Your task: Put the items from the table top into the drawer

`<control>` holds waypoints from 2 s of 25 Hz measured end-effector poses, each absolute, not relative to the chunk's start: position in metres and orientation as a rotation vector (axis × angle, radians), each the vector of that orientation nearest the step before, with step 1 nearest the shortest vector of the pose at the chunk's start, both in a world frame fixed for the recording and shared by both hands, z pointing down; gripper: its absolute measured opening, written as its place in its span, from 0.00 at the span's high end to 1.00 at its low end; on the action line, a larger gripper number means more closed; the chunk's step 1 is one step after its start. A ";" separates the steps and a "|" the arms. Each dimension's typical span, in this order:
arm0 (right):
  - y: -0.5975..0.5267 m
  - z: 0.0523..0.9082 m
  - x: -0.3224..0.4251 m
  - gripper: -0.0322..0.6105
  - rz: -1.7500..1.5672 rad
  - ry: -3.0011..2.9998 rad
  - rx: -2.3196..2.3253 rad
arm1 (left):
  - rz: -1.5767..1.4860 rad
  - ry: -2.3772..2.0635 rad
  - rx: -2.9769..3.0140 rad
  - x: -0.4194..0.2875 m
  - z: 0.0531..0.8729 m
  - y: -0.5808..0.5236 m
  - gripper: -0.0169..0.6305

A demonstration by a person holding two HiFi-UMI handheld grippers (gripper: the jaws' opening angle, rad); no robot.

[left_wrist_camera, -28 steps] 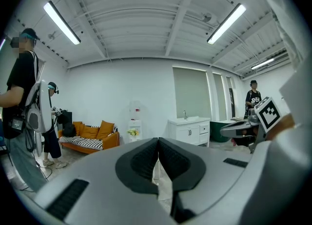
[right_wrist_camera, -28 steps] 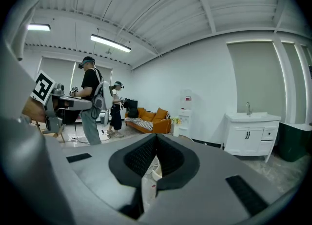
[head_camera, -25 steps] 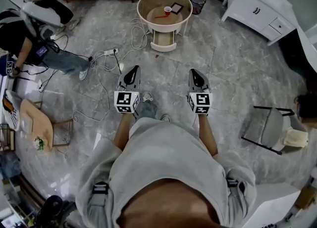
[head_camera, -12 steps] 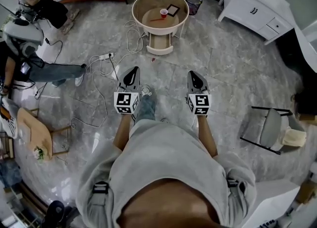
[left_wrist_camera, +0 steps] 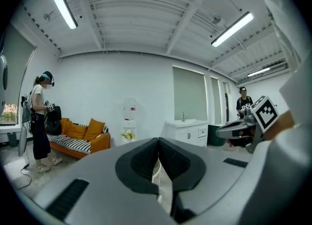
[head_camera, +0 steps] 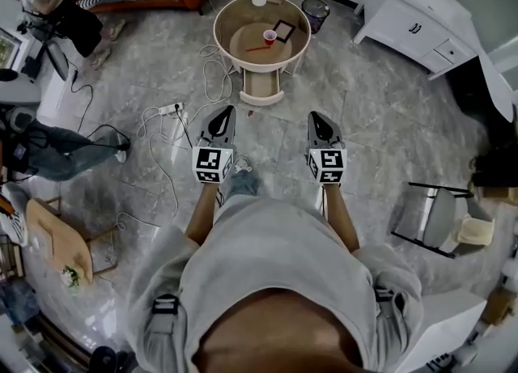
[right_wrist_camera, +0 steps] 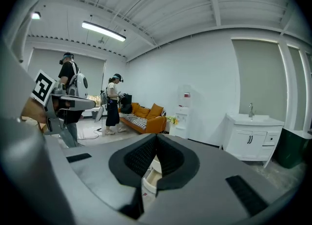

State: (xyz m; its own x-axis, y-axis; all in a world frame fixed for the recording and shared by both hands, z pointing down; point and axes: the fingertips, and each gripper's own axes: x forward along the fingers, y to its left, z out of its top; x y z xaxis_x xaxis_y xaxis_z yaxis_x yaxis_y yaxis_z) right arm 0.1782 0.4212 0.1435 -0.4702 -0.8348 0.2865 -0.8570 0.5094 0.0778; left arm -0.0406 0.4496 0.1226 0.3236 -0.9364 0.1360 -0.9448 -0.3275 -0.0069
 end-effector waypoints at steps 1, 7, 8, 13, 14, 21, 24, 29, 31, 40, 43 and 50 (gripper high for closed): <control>0.411 0.141 0.171 0.91 0.105 -2.466 1.424 | 0.166 -1.774 2.498 -0.047 0.120 0.439 0.95; 0.351 0.132 0.131 0.91 0.093 -2.457 1.437 | 0.139 -1.756 2.516 -0.086 0.112 0.376 0.95; 0.342 0.132 0.124 0.91 0.091 -2.456 1.437 | 0.137 -1.756 2.515 -0.093 0.112 0.367 0.95; 0.301 0.132 0.094 0.91 0.088 -2.448 1.450 | 0.128 -1.746 2.512 -0.123 0.114 0.323 0.95; 0.293 0.131 0.090 0.91 0.089 -2.446 1.455 | 0.129 -1.742 2.515 -0.128 0.114 0.314 0.95; 0.250 0.133 0.062 0.91 0.089 -2.427 1.501 | 0.132 -1.708 2.543 -0.159 0.117 0.267 0.95; 0.243 0.134 0.057 0.91 0.091 -2.420 1.522 | 0.138 -1.697 2.556 -0.166 0.118 0.257 0.95; 0.243 0.138 0.056 0.91 0.105 -2.409 1.541 | 0.138 -1.689 2.564 -0.171 0.119 0.256 0.95; 0.247 0.139 0.058 0.91 0.110 -2.409 1.540 | 0.144 -1.686 2.561 -0.169 0.121 0.260 0.95; 0.249 0.152 0.057 0.91 0.136 -2.424 1.492 | 0.165 -1.685 2.522 -0.163 0.136 0.269 0.95; 0.239 0.156 0.061 0.91 0.146 -2.436 1.479 | 0.174 -1.687 2.513 -0.154 0.140 0.262 0.95; 0.196 0.163 0.070 0.91 0.168 -2.465 1.439 | 0.198 -1.707 2.491 -0.139 0.143 0.221 0.95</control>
